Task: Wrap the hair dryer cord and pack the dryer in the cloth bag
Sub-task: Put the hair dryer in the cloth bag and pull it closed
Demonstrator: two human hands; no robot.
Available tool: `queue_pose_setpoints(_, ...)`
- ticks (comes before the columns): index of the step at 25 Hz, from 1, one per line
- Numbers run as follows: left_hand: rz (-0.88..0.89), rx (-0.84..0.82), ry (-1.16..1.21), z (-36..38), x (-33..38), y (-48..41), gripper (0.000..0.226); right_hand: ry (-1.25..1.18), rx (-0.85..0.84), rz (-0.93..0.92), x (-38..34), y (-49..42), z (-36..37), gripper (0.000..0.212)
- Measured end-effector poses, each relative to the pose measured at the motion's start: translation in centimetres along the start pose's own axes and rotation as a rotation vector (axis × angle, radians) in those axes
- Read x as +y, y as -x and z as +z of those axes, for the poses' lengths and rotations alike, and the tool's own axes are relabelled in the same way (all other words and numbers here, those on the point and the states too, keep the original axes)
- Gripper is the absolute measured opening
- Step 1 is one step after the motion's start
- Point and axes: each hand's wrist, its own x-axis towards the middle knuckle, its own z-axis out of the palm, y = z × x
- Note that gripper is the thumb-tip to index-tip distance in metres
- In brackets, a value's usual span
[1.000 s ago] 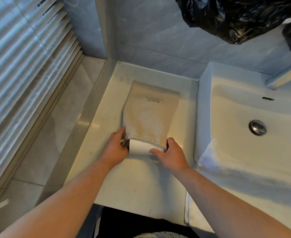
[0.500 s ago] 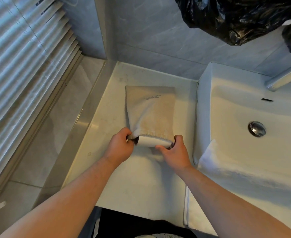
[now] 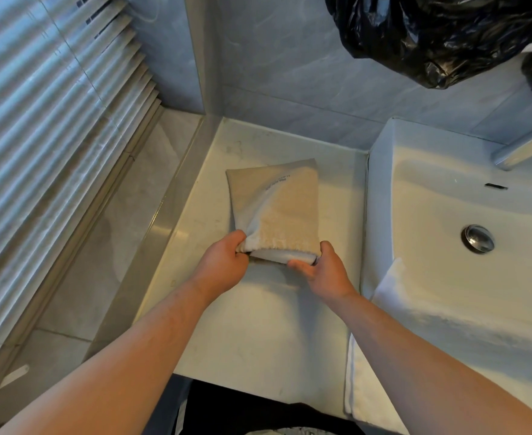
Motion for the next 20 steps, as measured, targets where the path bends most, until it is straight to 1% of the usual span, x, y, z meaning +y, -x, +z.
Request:
queue_pose_setpoints(2,-0.001,-0.048,-0.033,-0.1,0.1,-0.4,0.023,-0.056,-0.014,0.02,-0.1,-0.4,-0.2,0.051)
queue_pose_setpoints(4,-0.009,-0.078,-0.033,0.1,0.0,-0.4,0.018,-0.114,-0.032,0.042,0.0,-0.5,-0.2,0.054)
queue_pose_setpoints(6,-0.021,-0.08,-0.022,0.3,-0.1,-0.3,0.01,-0.123,-0.031,0.055,0.0,-0.6,0.1,0.056)
queue_pose_setpoints(8,-0.039,-0.057,-0.05,0.3,-0.3,-0.6,0.016,-0.107,-0.033,0.066,0.1,-0.8,0.3,0.055)
queue_pose_setpoints(11,-0.043,-0.029,-0.138,0.2,-1.2,-0.9,0.018,-0.065,-0.019,0.091,0.0,-1.0,0.5,0.043)
queue_pose_setpoints(14,-0.051,-0.012,-0.133,0.2,-1.7,-0.8,0.021,-0.007,0.069,0.108,-0.2,-1.0,0.6,0.029)
queue_pose_setpoints(16,-0.052,-0.027,-0.148,0.2,-2.1,-0.7,0.02,0.011,0.079,0.119,-0.2,-0.8,0.7,0.022)
queue_pose_setpoints(17,-0.05,-0.055,-0.177,0.1,-2.4,-0.7,0.016,0.044,0.045,0.129,0.0,-0.6,0.5,0.02)
queue_pose_setpoints(18,-0.057,-0.087,-0.188,0.0,-3.1,-0.6,0.012,0.092,-0.029,0.151,0.1,-0.2,0.2,0.019)
queue_pose_setpoints(19,-0.073,-0.117,-0.13,-0.3,-3.6,-0.3,0.013,0.143,-0.118,0.168,0.3,0.3,-0.3,0.015)
queue_pose_setpoints(20,-0.126,-0.119,0.019,-0.8,-3.9,0.2,0.022,0.172,-0.181,0.191,0.4,0.8,-0.9,0.01)
